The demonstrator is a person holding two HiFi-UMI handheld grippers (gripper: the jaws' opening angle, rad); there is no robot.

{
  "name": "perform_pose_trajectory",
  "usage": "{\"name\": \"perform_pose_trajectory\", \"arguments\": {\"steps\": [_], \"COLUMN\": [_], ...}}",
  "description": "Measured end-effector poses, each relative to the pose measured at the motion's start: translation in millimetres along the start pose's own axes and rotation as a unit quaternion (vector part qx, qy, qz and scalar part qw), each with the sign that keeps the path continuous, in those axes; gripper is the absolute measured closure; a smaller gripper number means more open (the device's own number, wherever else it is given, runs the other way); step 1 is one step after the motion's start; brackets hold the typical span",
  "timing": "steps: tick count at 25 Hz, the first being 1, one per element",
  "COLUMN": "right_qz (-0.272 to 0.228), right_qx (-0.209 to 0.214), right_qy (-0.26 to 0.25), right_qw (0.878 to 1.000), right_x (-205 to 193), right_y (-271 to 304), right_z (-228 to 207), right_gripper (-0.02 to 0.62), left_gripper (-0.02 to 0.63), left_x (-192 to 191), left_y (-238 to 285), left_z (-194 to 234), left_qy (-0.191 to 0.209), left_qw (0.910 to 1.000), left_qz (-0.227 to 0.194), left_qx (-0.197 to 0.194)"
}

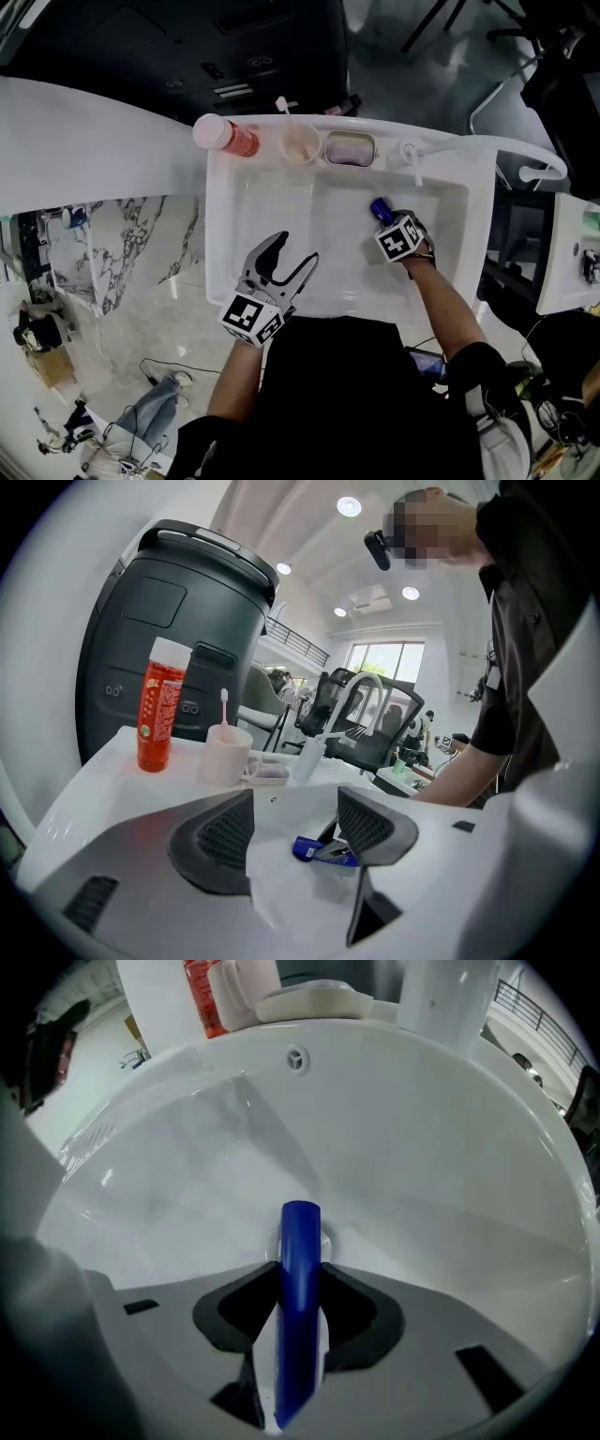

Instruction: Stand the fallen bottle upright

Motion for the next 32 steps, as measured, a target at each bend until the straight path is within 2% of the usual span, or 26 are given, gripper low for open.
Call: {"name": "perform_pose_trajectory", "arguments": {"steps": [17,23,27,32], "right_qz": [0.052,0.058,0.034,-0.055], "right_qx": [0.026,0.044,0.048,0.032], "right_qy": [-0.016,0.007,0.013,0.017], "right_qw": [0.998,0.997,0.998,0.998], "right_x": [2,1,7,30], "right_y": [27,33,24,-12], "right_z": [5,5,12,25], "right_gripper": [0.416,0.416,0.419,0.419], "left_gripper": [0.311,0.311,0.311,0.311], "left_x": [-10,-10,-6,2], "left_y": [-31,-41,-43,-39], "left_z": [13,15,17,15], "left_qy": [-0.018,-0.016,-0.010,0.001], "left_qw": [0.9989,0.9987,0.9989,0.9994], "left_qz": [-0.011,-0.011,-0.015,-0.023], "left_qx": [0.041,0.048,0.044,0.024]}}
Point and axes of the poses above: the fingertips, and each gripper's own axes: y forward along the fingers, z to its left, x out of its top, the point moved 1 cm from there along -y, backward along the fingers, and after that the axes turned 9 degrees about -y, right-handed, at the moved point
